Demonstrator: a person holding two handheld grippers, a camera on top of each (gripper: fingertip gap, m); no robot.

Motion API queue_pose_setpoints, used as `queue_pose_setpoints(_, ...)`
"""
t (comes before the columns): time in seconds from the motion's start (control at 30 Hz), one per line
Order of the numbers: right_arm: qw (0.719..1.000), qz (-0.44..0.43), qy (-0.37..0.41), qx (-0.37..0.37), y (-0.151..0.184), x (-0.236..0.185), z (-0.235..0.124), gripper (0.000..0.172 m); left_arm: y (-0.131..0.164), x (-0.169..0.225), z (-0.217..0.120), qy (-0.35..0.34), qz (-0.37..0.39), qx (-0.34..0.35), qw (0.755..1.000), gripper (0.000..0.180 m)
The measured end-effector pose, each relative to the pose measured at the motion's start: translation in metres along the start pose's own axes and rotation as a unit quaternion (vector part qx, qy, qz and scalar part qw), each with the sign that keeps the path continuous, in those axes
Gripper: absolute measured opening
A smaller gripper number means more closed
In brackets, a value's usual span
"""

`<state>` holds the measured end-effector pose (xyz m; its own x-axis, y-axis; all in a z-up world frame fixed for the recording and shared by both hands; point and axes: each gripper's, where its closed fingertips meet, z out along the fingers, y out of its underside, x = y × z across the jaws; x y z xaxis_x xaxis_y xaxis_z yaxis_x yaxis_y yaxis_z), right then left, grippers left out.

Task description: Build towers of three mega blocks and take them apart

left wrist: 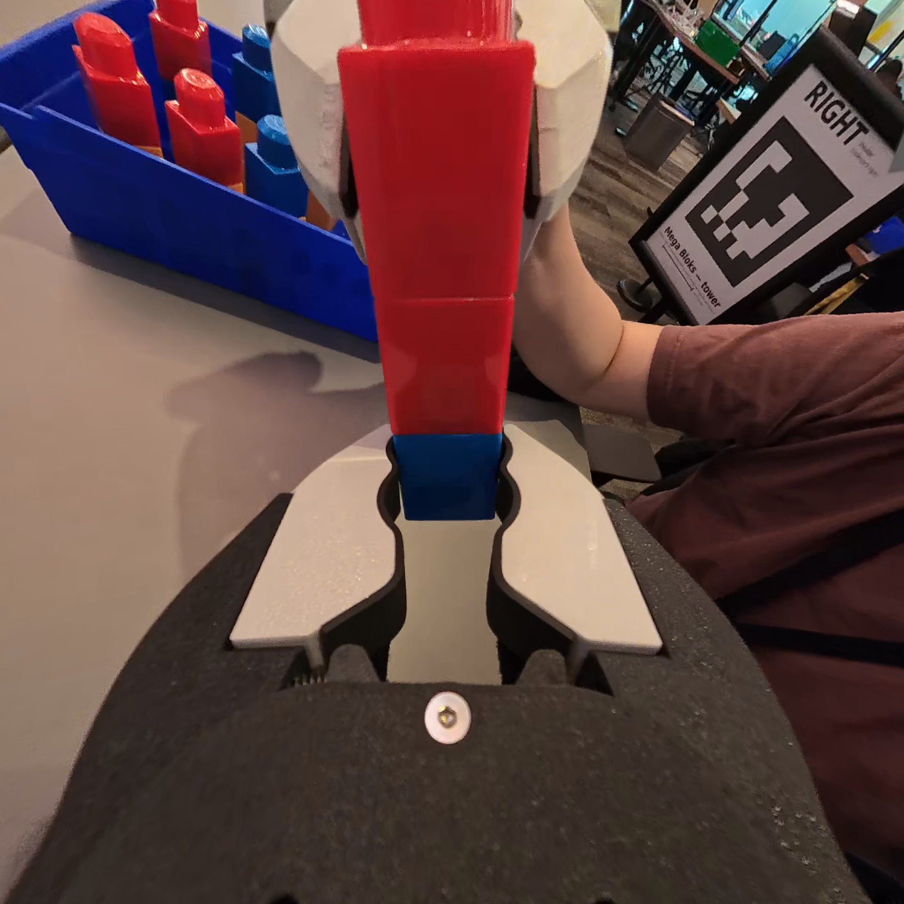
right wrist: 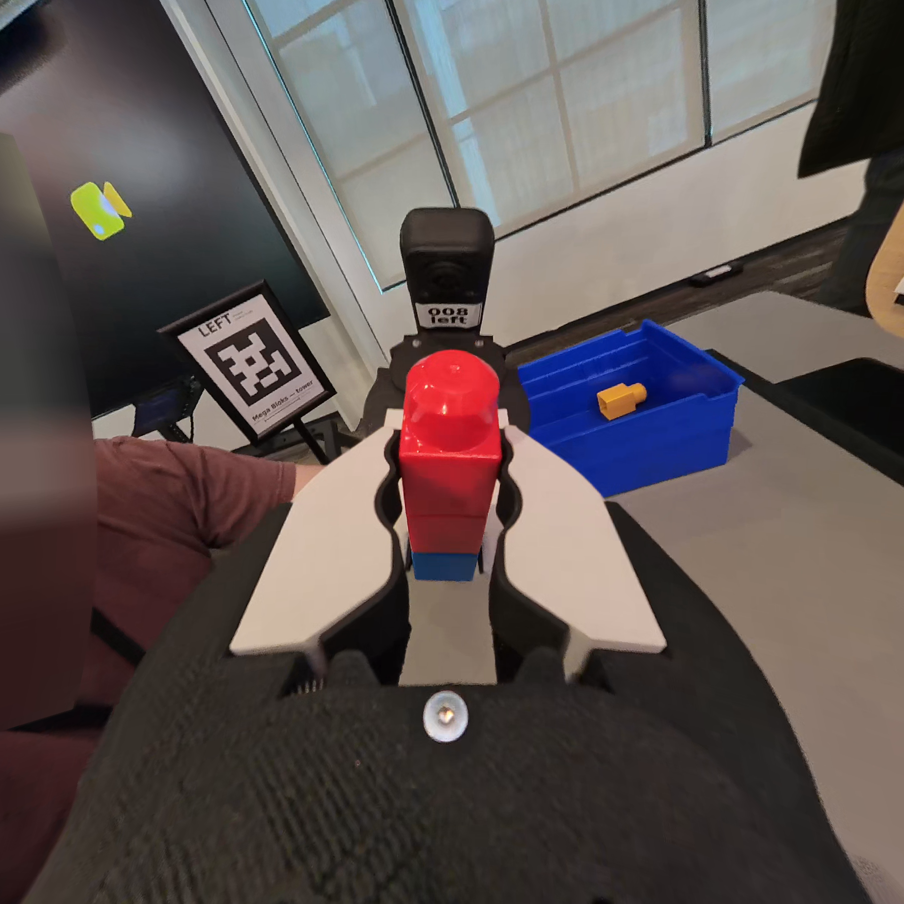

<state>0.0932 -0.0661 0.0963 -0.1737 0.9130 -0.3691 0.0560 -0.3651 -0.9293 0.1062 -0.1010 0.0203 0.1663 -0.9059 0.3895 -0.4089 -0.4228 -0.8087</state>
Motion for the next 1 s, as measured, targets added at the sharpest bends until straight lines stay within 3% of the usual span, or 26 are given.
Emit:
queue_pose_setpoints(0.37,0.999,-0.012,-0.014,-0.029,0.011,-0.005,0.011,0.037,0.012,0.001,0.012,-0.022,0.020,-0.046,0.998,0.035)
queue_pose_setpoints(1.0,1.000,-0.014,-0.012,-0.013,0.007,-0.003,0.009,0.037,0.006,0.003,0.005,0.023,-0.007,-0.014,1.000,0.035)
